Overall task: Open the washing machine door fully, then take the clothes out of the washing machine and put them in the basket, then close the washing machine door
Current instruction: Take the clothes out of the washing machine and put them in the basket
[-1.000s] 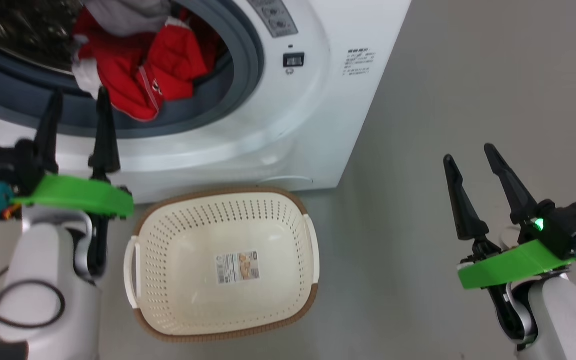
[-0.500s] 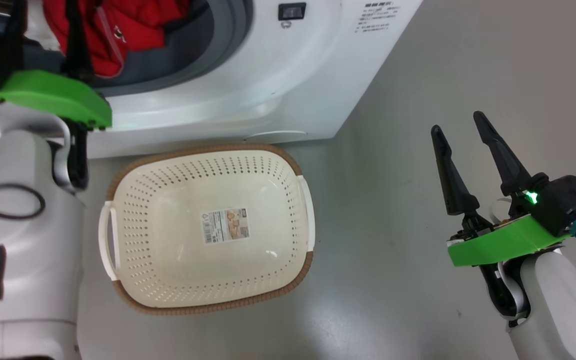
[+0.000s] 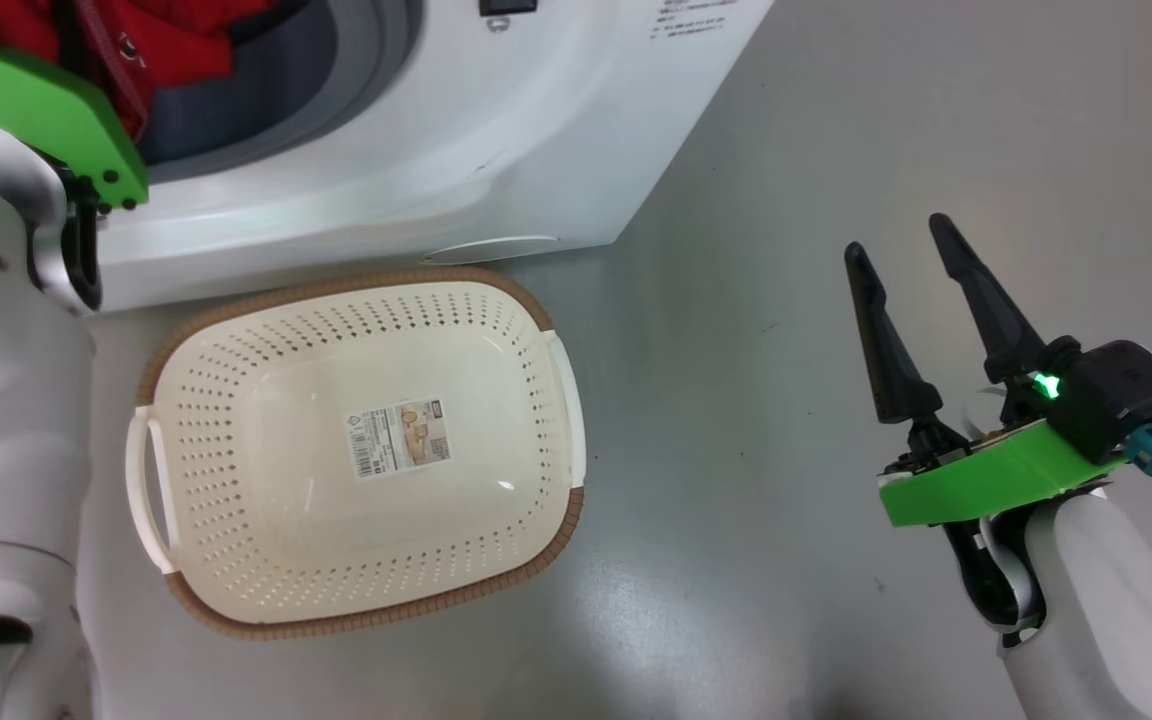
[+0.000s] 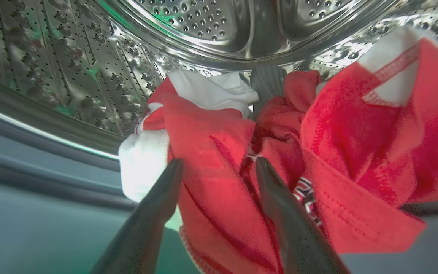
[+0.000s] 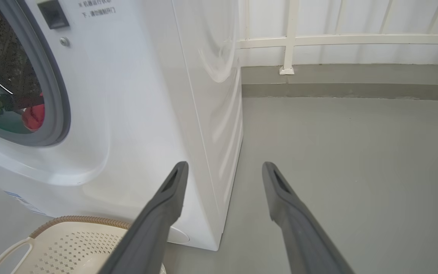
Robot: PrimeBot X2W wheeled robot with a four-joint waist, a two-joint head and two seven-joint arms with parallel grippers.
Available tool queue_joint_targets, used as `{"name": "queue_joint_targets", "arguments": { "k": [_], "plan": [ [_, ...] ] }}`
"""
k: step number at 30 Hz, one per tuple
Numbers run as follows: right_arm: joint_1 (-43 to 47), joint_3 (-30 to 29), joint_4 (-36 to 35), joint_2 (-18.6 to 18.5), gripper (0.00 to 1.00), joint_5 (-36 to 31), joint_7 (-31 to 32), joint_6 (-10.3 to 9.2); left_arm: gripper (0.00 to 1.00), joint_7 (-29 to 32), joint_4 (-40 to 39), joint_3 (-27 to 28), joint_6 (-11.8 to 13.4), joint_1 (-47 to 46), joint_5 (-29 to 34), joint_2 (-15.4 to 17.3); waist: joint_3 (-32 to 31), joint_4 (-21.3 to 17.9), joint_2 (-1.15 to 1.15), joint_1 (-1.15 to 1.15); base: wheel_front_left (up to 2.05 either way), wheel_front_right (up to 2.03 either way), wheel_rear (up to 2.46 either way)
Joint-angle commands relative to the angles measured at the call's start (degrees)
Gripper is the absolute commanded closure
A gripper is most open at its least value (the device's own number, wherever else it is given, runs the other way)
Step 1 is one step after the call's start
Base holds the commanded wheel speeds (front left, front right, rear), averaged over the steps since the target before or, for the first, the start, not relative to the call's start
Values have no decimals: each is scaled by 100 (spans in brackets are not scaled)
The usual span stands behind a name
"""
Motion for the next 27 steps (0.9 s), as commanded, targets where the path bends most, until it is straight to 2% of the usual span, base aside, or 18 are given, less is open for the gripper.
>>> {"name": "queue_joint_targets", "arguments": {
  "k": [1,12,13,14,15,19,27],
  "plan": [
    [16,135,-104,34,0,122,-36,36,0,51,-59,12,85,-89,82,331,30,-40,0,0,0,0,0],
    [-30,214,-33,129,0,156,-36,36,0,662,426,-369,468,-389,401,571,60,-161,0,0,0,0,0],
    [-30,213,-27,133,0,157,-36,36,60,693,444,-386,480,-387,405,570,62,-164,0,0,0,0,0],
    [-30,214,-24,137,0,158,-36,36,92,714,459,-396,481,-382,399,562,63,-168,0,0,0,0,0],
    [-31,215,-22,140,0,157,-36,36,100,736,472,-414,481,-379,401,559,66,-169,0,0,0,0,0],
    [-37,205,-11,148,0,156,-36,36,100,570,460,-436,472,-372,362,545,75,-164,0,0,0,0,0],
    [-39,163,25,138,0,161,-36,36,100,-190,302,-334,353,-275,138,476,46,-102,0,0,0,0,0]
  ]
}}
